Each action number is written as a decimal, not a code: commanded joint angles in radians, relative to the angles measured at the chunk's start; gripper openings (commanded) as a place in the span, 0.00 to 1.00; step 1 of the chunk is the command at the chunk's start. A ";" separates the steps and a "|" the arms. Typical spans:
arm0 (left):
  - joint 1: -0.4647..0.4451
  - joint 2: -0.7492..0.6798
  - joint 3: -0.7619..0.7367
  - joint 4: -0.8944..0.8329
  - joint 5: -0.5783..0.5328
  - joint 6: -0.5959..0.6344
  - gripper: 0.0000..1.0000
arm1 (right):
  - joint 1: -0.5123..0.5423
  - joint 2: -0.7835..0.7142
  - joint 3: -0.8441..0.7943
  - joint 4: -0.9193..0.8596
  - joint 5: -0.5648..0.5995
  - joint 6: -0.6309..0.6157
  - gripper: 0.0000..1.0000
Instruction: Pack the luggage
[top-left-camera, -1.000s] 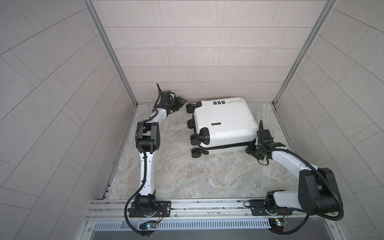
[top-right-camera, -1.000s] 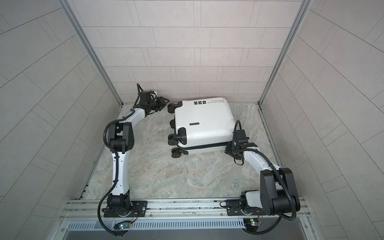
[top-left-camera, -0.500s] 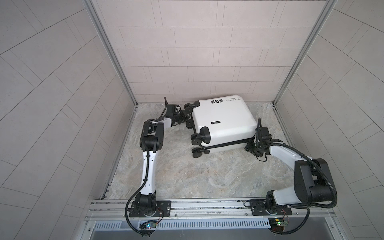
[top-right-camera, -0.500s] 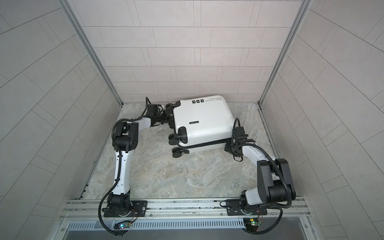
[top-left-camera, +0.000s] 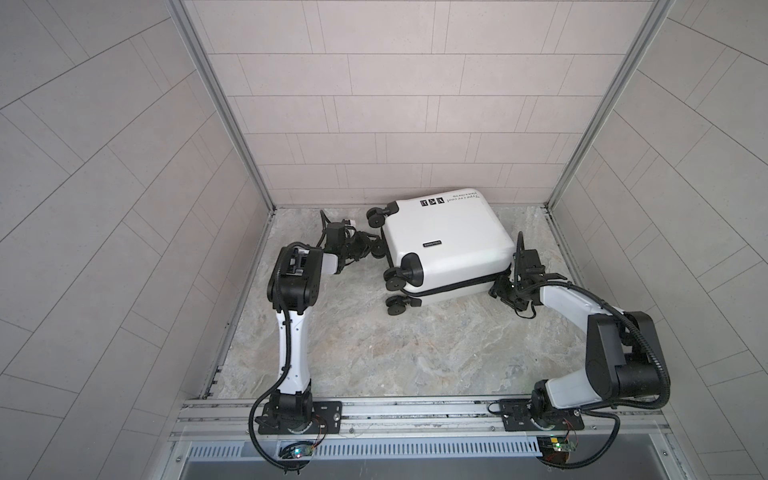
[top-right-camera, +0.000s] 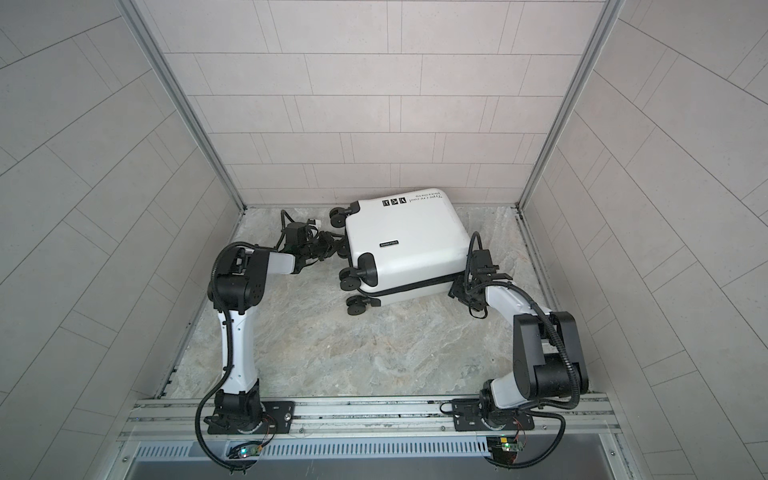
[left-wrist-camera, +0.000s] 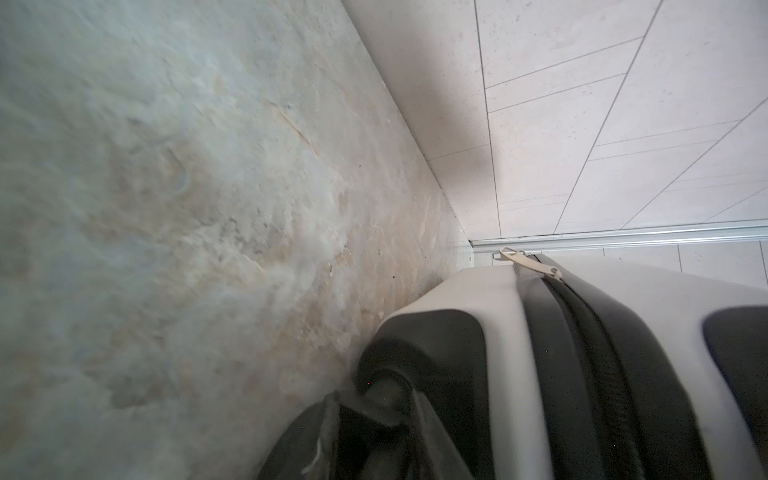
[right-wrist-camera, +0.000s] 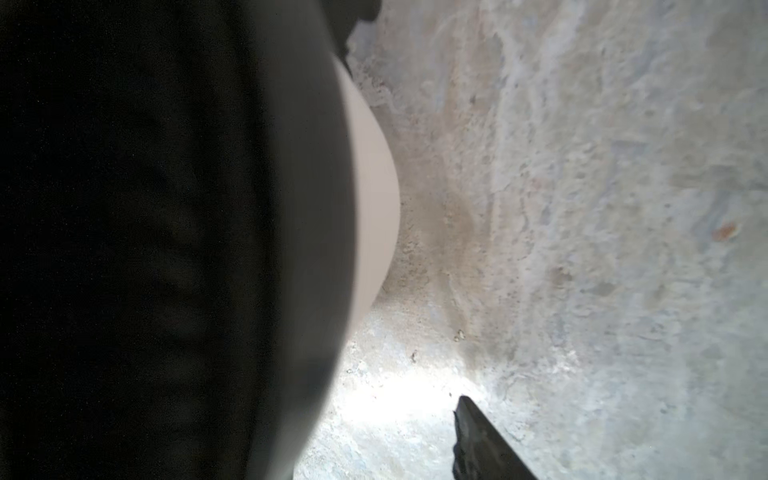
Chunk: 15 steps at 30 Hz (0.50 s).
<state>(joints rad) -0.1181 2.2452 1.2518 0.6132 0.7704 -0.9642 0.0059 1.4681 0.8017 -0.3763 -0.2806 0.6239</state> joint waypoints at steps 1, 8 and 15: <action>-0.024 -0.054 -0.106 0.070 0.053 -0.037 0.32 | -0.001 0.007 0.053 0.036 -0.016 -0.030 0.64; -0.053 -0.108 -0.252 0.119 0.063 -0.033 0.30 | -0.036 0.035 0.086 -0.013 -0.005 -0.073 0.66; -0.106 -0.146 -0.382 0.199 0.022 -0.047 0.29 | -0.084 0.042 0.093 -0.046 -0.009 -0.088 0.65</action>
<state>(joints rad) -0.1688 2.1105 0.9295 0.8295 0.7456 -0.9924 -0.0631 1.4990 0.8783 -0.4095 -0.2878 0.5606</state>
